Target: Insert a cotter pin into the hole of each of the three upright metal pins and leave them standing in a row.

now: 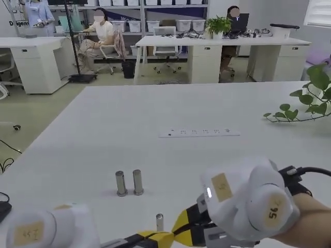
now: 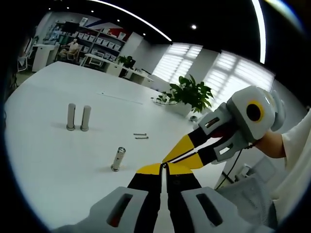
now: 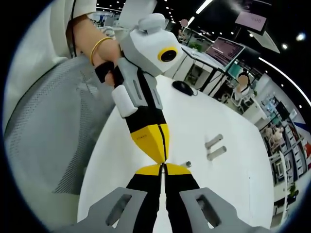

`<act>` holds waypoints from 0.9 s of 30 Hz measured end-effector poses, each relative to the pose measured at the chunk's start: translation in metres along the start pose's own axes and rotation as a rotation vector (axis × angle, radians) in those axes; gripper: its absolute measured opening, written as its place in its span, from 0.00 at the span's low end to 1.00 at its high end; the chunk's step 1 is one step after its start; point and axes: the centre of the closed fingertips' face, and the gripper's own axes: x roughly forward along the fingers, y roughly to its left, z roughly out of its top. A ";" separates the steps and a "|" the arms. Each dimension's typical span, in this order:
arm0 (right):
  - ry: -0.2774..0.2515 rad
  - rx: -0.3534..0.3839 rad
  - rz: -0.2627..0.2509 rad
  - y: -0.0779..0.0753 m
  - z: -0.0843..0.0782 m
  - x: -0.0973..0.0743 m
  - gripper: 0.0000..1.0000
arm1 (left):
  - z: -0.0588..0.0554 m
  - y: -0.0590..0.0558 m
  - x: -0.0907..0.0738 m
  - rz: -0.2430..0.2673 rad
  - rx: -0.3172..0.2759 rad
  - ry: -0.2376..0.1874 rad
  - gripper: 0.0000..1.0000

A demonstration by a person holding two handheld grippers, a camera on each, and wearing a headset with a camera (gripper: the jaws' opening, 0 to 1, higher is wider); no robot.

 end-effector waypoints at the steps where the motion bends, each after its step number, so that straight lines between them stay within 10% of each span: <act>1: -0.002 0.001 -0.003 -0.001 0.000 0.000 0.02 | 0.000 0.000 0.000 0.000 -0.002 -0.003 0.00; 16: -0.035 0.063 -0.020 -0.003 -0.002 -0.003 0.08 | -0.001 -0.001 0.001 -0.009 0.020 0.013 0.00; 27: -0.102 0.245 0.029 0.001 -0.005 -0.014 0.12 | -0.003 0.000 -0.001 -0.019 0.099 0.035 0.00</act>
